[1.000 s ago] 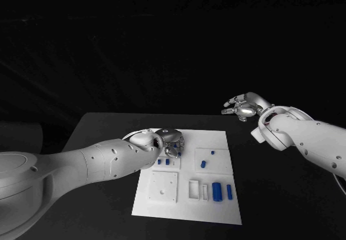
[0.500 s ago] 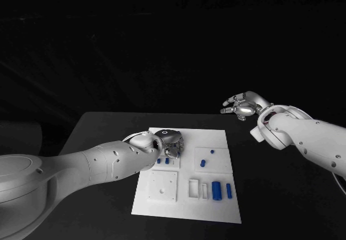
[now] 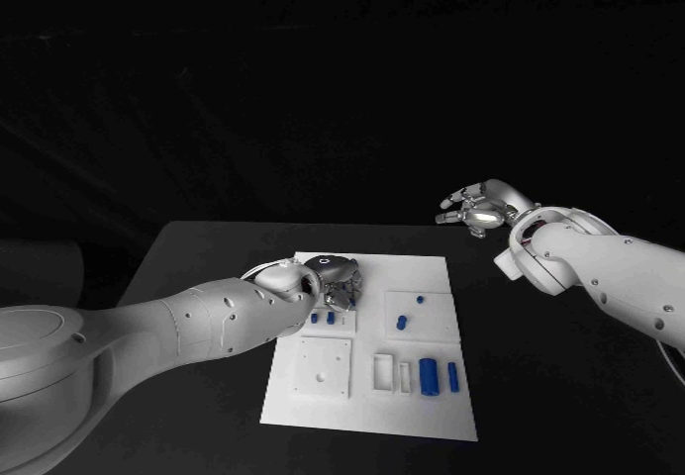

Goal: Assemble the parts on the task board

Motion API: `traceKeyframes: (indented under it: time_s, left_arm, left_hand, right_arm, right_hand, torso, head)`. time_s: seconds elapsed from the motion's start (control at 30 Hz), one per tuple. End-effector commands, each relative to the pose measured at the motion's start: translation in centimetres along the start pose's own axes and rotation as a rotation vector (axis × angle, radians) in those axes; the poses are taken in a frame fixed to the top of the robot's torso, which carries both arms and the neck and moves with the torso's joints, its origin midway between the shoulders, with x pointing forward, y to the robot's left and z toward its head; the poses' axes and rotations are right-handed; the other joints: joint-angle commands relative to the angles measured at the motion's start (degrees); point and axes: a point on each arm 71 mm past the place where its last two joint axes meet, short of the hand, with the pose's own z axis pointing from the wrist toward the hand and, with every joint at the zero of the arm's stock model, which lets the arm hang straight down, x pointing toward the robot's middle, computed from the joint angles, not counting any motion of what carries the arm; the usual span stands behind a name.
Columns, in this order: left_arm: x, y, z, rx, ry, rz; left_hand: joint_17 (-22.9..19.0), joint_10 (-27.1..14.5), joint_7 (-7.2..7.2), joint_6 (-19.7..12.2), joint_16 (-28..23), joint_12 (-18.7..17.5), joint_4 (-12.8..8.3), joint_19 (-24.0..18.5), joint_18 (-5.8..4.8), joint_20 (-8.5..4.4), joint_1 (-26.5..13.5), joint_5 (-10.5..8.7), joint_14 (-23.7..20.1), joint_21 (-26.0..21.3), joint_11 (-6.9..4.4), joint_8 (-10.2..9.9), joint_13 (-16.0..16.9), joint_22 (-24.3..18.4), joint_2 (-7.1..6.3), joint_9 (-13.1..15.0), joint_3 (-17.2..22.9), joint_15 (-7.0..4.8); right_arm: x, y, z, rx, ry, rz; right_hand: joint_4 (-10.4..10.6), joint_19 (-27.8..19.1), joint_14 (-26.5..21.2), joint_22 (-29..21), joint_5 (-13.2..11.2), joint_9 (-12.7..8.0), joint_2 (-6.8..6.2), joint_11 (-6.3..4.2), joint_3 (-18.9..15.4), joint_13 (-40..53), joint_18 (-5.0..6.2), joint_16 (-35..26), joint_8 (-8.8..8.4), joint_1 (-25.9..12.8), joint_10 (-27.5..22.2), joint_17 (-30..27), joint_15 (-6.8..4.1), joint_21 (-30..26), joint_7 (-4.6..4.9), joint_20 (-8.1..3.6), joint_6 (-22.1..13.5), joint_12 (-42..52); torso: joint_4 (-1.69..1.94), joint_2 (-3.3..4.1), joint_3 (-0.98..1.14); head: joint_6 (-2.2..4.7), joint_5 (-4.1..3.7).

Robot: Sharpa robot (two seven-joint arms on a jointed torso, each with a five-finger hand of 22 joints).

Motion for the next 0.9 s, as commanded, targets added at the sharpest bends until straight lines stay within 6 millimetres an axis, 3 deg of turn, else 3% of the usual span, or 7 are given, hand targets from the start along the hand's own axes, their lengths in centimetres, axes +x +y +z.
traceKeyframes:
  time_s: [0.03, 0.43, 0.8, 0.9]
  left_arm:
    - [0.22, 0.01, 0.01, -0.007, 0.019, 0.005]
    - [0.08, 0.23, -0.03, -0.009, 0.002, 0.008]
    - [0.65, 0.07, -0.02, 0.004, 0.027, 0.044]
    - [0.89, 0.14, -0.07, -0.002, 0.029, 0.045]
  left_hand:
    - [0.0, 0.8, -0.08, 0.4, 0.4, 0.3, -0.2, 0.7, 2.84, -0.5, 0.3, 0.38, 0.5, 0.5, -0.18, 0.2, 0.1, 1.0, 0.41, 0.1, 0.4, -0.23]
    - [-0.2, 0.9, -0.1, 0.5, 0.6, 0.0, -0.6, 0.9, 2.72, -0.71, 1.1, 0.45, 0.6, 0.6, -0.23, 0.2, 0.0, 0.9, 1.03, 0.0, 1.1, -0.3]
    - [-0.3, 0.8, 0.01, 0.3, 0.6, -0.3, -0.9, 0.9, 2.66, -0.76, 1.1, 0.06, 0.7, 0.7, -0.15, 0.1, -0.2, 0.9, 0.27, -0.2, 1.0, -0.22]
    - [-0.4, 1.9, -0.34, 1.3, 0.8, 0.2, -0.4, 1.2, 2.63, -0.86, 0.6, 0.11, 1.1, 0.8, -0.48, 0.6, 0.0, 0.8, 0.78, 0.0, 1.0, -0.55]
  right_arm:
    - [0.09, 0.13, -0.01, -0.012, 0.009, -0.001]
    - [0.08, 0.11, -0.02, -0.012, 0.009, -0.001]
    - [0.1, 0.14, -0.02, -0.013, 0.009, -0.001]
    - [0.09, 0.14, -0.02, -0.013, 0.009, -0.001]
  right_hand:
    - [0.1, 0.1, 0.4, 0.8, 0.2, -0.1, 0.36, 0.03, 0.2, -0.1, 4.01, -0.4, 0.38, -0.3, -0.4, 0.1, 0.07, -0.4, 1.46, -0.34, -0.9, 0.3]
    - [0.1, 0.1, 0.4, 0.8, 0.2, -0.1, 0.36, 0.03, 0.2, -0.1, 4.01, -0.4, 0.4, -0.4, -0.4, 0.1, 0.06, -0.4, 1.45, -0.33, -0.9, 0.4]
    - [0.1, 0.1, 0.5, 0.8, 0.2, -0.1, 0.36, 0.02, 0.2, -0.1, 4.01, -0.4, 0.41, -0.4, -0.4, 0.1, 0.06, -0.4, 1.45, -0.32, -0.9, 0.4]
    - [0.1, 0.1, 0.5, 0.8, 0.2, -0.1, 0.35, 0.02, 0.2, -0.1, 4.01, -0.4, 0.41, -0.4, -0.4, 0.1, 0.05, -0.4, 1.45, -0.32, -0.9, 0.4]
  torso:
    - [-0.04, -0.01, 0.0]
    - [0.0, -0.02, -0.04]
    - [-0.03, 0.02, -0.04]
    - [-0.07, 0.03, -0.03]
  head:
    - [0.01, 0.05]
    - [-0.01, -0.01]
    - [-0.03, 0.0]
    - [0.01, 0.0]
